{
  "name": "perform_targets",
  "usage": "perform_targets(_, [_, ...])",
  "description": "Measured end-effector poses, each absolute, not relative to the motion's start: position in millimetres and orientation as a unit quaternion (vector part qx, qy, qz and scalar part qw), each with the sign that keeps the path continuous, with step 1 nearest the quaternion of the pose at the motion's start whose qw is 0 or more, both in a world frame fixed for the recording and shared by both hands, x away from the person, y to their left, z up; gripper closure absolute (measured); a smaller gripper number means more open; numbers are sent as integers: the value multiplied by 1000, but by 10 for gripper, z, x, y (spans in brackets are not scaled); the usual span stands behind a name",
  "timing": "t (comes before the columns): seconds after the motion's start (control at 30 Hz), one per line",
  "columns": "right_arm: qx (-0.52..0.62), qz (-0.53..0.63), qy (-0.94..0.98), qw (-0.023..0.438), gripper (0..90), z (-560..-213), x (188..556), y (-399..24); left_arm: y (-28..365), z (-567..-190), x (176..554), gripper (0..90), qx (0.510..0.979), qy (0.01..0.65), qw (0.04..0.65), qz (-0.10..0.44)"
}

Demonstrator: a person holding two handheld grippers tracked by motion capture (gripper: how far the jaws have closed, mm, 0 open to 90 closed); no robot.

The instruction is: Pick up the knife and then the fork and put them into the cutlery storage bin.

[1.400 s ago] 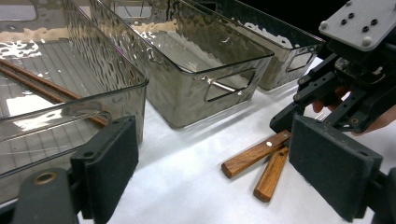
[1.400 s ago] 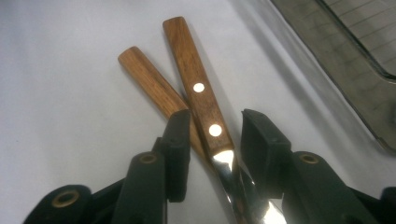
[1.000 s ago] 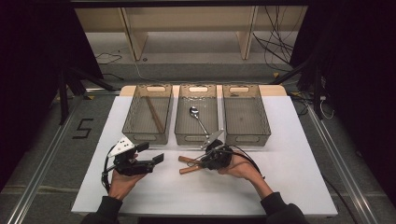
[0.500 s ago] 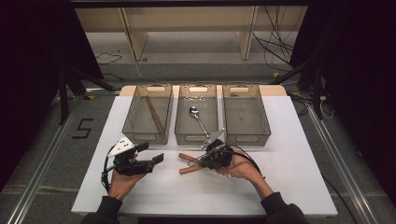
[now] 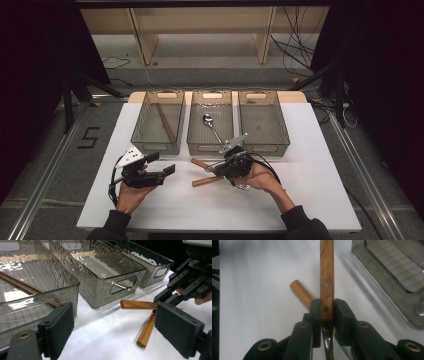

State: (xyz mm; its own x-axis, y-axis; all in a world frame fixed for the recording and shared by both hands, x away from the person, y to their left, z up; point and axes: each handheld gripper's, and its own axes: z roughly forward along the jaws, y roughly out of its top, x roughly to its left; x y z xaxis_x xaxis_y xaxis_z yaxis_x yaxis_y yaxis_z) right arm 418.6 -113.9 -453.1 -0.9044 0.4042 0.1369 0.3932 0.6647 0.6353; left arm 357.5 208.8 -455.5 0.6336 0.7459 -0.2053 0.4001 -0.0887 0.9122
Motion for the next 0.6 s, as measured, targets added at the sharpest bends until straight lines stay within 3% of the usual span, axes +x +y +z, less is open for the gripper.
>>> perform_targets(0.6, [242, 419, 875, 29, 775, -4123, 4191, -1310, 2078, -4552, 3573, 158, 719, 398, 547, 159])
